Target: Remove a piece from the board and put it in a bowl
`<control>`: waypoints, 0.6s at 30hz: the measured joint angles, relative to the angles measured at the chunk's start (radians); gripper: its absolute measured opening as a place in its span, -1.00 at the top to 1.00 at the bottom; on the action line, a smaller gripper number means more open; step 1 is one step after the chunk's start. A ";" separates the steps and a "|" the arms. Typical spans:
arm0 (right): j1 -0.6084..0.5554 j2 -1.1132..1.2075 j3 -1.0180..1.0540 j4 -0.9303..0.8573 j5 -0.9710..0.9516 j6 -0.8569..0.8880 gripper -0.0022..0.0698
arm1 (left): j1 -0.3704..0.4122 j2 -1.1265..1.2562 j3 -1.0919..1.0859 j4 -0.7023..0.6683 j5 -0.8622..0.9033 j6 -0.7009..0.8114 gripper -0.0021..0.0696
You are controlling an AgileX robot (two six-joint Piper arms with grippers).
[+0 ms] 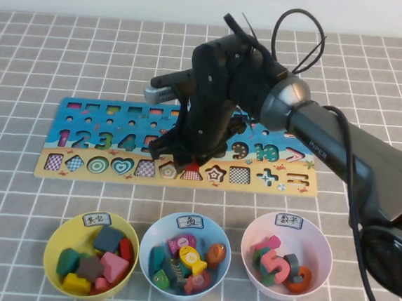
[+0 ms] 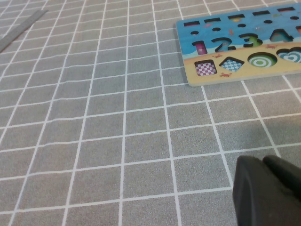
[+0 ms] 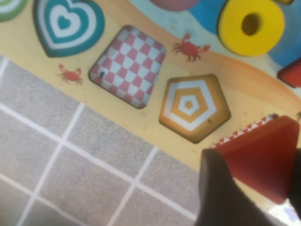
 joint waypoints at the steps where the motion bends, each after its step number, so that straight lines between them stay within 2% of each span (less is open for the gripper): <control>1: 0.000 -0.004 0.000 0.000 0.000 0.000 0.21 | 0.000 0.000 0.000 0.000 0.000 0.000 0.96; 12: 0.030 -0.123 0.014 0.006 0.000 0.000 0.21 | 0.000 0.000 0.000 0.000 0.000 0.000 0.96; 18: 0.059 -0.254 0.183 0.008 0.000 0.006 0.21 | 0.000 0.000 0.000 0.000 0.000 0.000 0.96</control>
